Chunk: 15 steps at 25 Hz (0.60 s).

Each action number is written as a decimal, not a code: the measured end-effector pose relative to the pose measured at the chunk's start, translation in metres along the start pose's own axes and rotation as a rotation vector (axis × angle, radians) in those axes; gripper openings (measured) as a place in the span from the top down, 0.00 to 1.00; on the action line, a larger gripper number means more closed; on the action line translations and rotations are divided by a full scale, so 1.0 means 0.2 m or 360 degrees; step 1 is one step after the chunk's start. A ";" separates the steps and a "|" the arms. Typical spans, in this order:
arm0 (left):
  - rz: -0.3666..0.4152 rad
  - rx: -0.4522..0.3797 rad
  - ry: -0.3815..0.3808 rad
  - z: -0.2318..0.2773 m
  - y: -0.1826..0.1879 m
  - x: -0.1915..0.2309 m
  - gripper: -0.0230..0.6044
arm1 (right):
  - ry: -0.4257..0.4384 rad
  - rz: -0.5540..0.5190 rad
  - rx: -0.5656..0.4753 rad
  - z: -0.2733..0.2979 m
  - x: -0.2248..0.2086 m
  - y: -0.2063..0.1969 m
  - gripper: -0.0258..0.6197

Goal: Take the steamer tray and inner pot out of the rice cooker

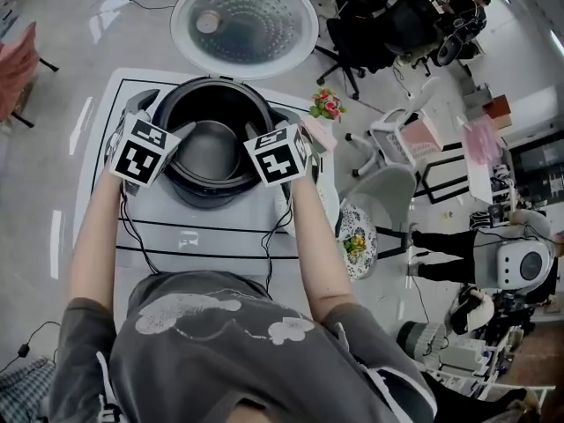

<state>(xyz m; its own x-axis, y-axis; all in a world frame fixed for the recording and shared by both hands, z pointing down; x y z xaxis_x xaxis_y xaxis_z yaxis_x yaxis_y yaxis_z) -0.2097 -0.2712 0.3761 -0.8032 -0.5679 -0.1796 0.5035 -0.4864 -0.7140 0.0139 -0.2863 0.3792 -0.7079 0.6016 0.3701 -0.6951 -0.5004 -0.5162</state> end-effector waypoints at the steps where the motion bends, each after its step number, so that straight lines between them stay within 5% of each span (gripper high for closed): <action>1: -0.0004 -0.0012 -0.0004 -0.01 0.00 0.01 0.32 | -0.0030 -0.0024 0.0026 0.01 0.00 0.00 0.61; 6: -0.0004 -0.0045 -0.0016 -0.03 0.00 0.02 0.32 | -0.0219 -0.0090 0.0116 0.03 0.00 0.00 0.76; 15: 0.0007 -0.0065 -0.0020 -0.06 0.00 0.05 0.32 | -0.0184 0.0112 -0.0009 -0.08 0.02 0.07 0.79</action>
<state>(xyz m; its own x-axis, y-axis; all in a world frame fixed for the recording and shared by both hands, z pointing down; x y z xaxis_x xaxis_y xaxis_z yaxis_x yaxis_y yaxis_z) -0.2208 -0.2697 0.3659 -0.7968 -0.5785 -0.1744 0.4935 -0.4566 -0.7402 0.0039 -0.2814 0.3615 -0.7648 0.4892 0.4192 -0.6428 -0.5352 -0.5481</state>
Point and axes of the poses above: the fingertips, and each gripper's own axes: z forward along the fingers, x to its left, y out of its top, the point moved 9 cm from there along -z, backward along the fingers, and after that the axes turned 11 degrees about x, right-handed, at the moved point
